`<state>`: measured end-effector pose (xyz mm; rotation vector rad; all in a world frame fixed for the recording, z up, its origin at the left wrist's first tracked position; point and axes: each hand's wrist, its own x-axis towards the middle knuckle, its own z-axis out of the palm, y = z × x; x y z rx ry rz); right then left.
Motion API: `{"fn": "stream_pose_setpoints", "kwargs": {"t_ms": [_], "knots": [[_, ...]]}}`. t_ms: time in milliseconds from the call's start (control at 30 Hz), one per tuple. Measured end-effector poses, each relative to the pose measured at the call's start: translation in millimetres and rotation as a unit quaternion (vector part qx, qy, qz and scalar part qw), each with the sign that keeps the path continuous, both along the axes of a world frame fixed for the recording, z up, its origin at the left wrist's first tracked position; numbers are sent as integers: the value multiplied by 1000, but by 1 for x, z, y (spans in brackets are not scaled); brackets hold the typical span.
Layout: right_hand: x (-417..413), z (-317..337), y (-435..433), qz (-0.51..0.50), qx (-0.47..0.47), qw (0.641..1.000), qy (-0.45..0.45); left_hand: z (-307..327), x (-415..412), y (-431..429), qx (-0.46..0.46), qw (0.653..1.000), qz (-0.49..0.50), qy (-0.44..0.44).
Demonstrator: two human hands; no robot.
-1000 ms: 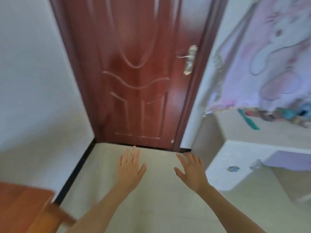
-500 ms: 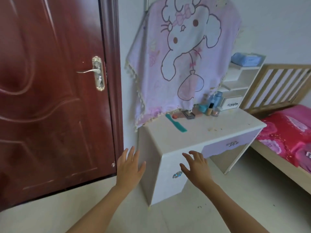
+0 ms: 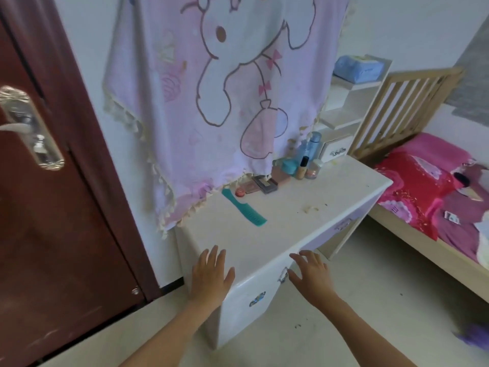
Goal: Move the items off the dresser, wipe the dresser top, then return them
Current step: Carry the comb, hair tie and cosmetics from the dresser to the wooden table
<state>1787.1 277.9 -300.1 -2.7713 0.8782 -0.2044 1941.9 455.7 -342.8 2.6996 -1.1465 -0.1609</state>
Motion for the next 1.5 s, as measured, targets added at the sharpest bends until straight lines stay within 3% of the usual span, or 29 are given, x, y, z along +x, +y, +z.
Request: {"fn": "stream_pose_setpoints", "kwargs": {"t_ms": [133, 233, 367, 500, 700, 800, 933, 1267, 1500], "knots": [[-2, -4, -68, -6, -2, 1000, 15, -8, 9, -61, -15, 1000, 20, -18], [2, -5, -124, 9, -2, 1000, 12, -6, 11, -106, -45, 995, 78, 42], [6, -11, -181, 85, -52, 994, 52, -15, 2, -158, -7, 987, 144, 67], [22, -28, -214, 139, -28, 987, 70, -26, -15, -183, 13, 975, 190, 110], [55, -42, -216, 185, 0, 977, 102, -31, -11, -185, 32, 963, 234, 133], [82, -43, -211, 190, 63, 973, 117, -24, 11, -193, 13, 951, 270, 147], [121, -49, -212, 206, 97, 969, 97, -20, 42, -210, -5, 940, 308, 149], [174, -61, -208, 241, 96, 952, 160, -27, 86, -256, 12, 920, 369, 130], [233, -56, -218, 287, 90, 942, 146, -27, 102, -263, 55, 905, 396, 145]]}}
